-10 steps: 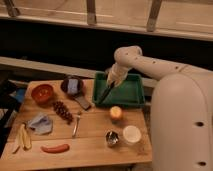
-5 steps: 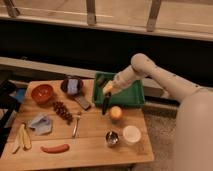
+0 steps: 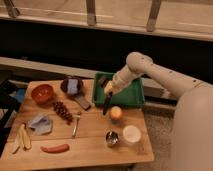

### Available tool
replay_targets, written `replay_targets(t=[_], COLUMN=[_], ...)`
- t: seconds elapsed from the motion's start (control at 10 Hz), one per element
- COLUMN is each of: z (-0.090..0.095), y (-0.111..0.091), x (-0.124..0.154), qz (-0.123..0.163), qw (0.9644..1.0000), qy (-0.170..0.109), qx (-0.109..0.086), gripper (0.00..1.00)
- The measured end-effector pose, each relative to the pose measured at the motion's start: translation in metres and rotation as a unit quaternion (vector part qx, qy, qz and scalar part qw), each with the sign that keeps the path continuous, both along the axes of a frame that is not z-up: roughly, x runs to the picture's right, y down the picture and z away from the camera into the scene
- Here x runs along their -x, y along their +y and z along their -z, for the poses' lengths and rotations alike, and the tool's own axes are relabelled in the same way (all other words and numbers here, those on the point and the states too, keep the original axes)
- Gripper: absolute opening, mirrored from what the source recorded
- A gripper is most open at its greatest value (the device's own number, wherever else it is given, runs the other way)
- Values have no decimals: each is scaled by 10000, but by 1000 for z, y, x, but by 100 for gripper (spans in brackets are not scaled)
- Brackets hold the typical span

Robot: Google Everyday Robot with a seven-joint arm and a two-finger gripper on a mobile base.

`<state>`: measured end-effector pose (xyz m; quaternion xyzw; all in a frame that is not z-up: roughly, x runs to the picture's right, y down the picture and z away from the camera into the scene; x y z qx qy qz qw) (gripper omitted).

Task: Wipe tray with brush

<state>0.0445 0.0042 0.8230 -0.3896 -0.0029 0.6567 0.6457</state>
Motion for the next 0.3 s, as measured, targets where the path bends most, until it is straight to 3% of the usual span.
replay_targets(t=[0.3], z=[0], y=[-1], x=[-3], qz=[-8], qw=[10000], qy=[38], qx=[-13], gripper=[0])
